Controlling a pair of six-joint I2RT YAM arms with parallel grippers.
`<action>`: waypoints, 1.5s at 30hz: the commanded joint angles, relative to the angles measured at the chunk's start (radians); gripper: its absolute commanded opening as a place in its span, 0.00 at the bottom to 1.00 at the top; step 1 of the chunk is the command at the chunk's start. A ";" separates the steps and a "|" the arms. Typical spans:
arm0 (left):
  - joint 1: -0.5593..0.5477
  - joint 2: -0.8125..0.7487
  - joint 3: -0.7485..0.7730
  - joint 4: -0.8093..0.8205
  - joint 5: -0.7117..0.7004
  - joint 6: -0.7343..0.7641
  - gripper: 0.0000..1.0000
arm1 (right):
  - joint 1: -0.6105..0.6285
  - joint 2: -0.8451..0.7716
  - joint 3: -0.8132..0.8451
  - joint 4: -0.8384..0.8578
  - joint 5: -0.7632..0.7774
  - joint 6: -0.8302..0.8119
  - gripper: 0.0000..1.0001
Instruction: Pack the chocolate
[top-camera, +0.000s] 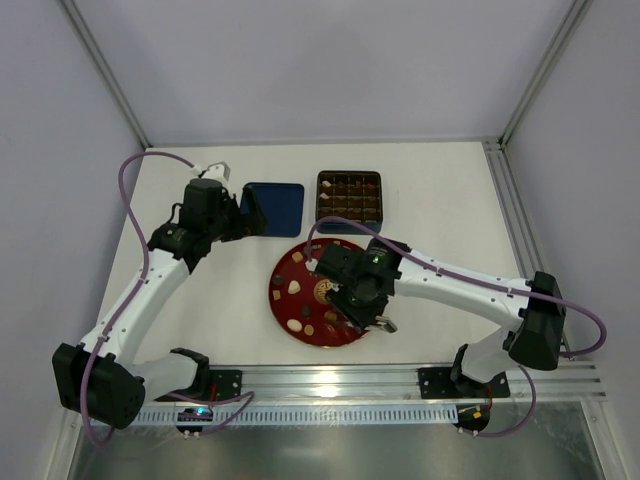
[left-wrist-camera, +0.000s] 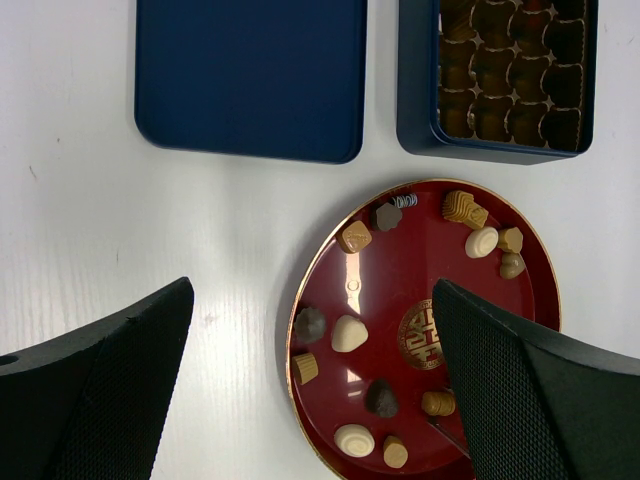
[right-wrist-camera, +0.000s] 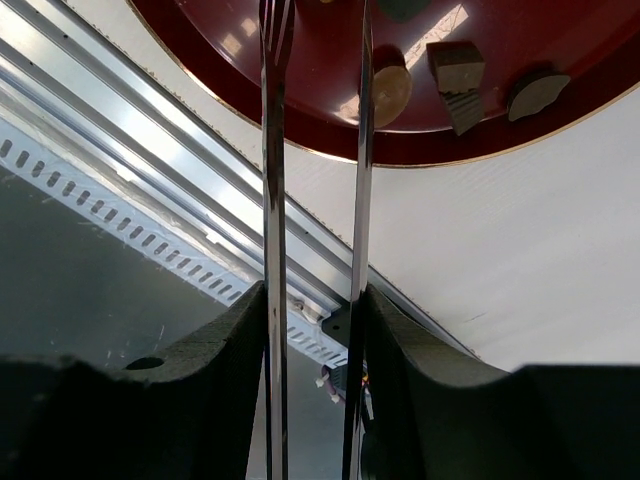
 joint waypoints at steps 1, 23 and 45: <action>0.005 -0.009 0.003 0.023 -0.009 0.009 1.00 | 0.007 0.006 0.023 0.024 0.012 -0.020 0.44; 0.005 -0.012 0.003 0.021 -0.009 0.009 1.00 | 0.005 0.010 0.033 0.006 0.017 -0.017 0.37; 0.007 -0.017 0.004 0.023 -0.009 0.009 1.00 | -0.088 0.018 0.157 0.031 0.014 -0.025 0.35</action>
